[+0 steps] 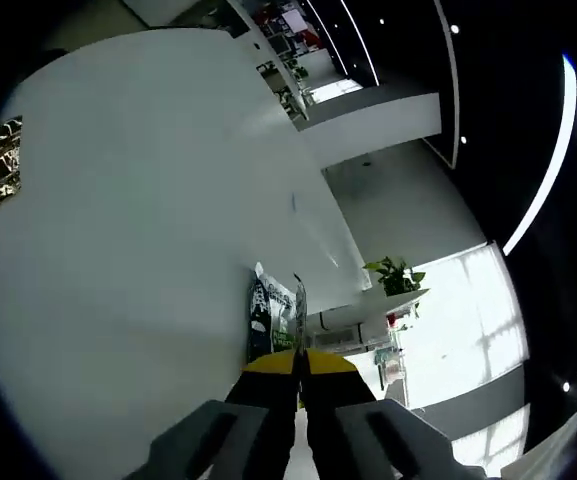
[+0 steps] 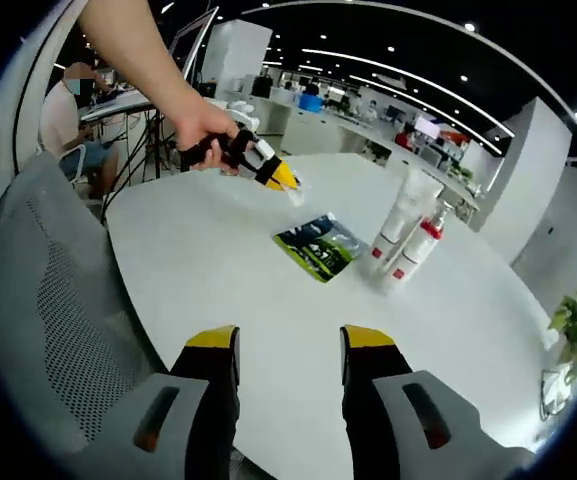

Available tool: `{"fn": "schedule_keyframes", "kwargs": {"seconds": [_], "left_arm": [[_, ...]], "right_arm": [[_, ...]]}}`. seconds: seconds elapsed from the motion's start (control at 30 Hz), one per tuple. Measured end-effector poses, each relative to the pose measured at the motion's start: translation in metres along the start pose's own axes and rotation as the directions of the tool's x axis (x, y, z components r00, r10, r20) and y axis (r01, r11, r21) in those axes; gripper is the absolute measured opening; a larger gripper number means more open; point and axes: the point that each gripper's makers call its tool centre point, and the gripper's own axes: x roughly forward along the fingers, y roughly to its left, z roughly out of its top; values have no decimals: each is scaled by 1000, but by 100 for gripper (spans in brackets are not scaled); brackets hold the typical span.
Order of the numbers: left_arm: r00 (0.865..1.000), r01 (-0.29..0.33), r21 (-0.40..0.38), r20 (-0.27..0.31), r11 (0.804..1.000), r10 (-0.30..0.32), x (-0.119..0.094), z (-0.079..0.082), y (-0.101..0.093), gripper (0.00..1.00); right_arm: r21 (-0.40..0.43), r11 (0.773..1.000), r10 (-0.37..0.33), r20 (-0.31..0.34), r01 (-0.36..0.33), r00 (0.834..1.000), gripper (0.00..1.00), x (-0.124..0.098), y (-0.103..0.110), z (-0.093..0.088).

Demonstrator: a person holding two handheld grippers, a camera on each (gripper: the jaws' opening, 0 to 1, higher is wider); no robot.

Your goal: Arrange the skincare products in the storage area until every visible bottle or jar stands upright without overlapping.

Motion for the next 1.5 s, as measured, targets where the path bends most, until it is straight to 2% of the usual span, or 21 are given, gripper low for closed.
{"fn": "schedule_keyframes", "kwargs": {"seconds": [0.2,0.3,0.43,0.67,0.77,0.8,0.87,1.03,1.2,1.4,1.5], "left_arm": [[995,-80,31,-52,996,82,13,5,23,1],[996,-82,-11,-42,997,81,18,10,28,1],[994,-103,-4,-50,995,102,24,17,33,1],[982,-165,5,-96,986,164,34,22,43,3],[971,-213,8,-112,977,213,35,22,50,6],[975,-197,3,-109,980,196,36,23,48,6],[975,-202,-7,-97,979,201,37,26,48,6],[970,-224,-20,-96,974,221,39,28,48,6],[962,-252,0,-112,968,250,34,29,50,7],[952,-266,-20,-160,964,260,28,27,50,10],[943,-288,-12,-177,957,282,25,29,51,12]], "right_arm": [[16,1000,-6,-15,6,1000,38,1,-2,-4],[17,1000,-5,-25,6,1000,38,1,-2,-6],[15,1000,7,-29,-7,1000,38,2,0,-7],[27,1000,9,-50,-8,999,38,3,-1,-12],[24,1000,15,-62,-14,998,38,4,1,-14],[22,1000,16,-64,-14,998,38,3,1,-14],[25,1000,18,-61,-17,998,38,4,1,-14],[24,1000,18,-64,-17,998,38,4,2,-14],[22,999,26,-76,-24,997,37,4,4,-16],[30,999,42,-76,-40,996,36,5,7,-16],[21,999,45,-81,-43,996,35,5,8,-17]]}}
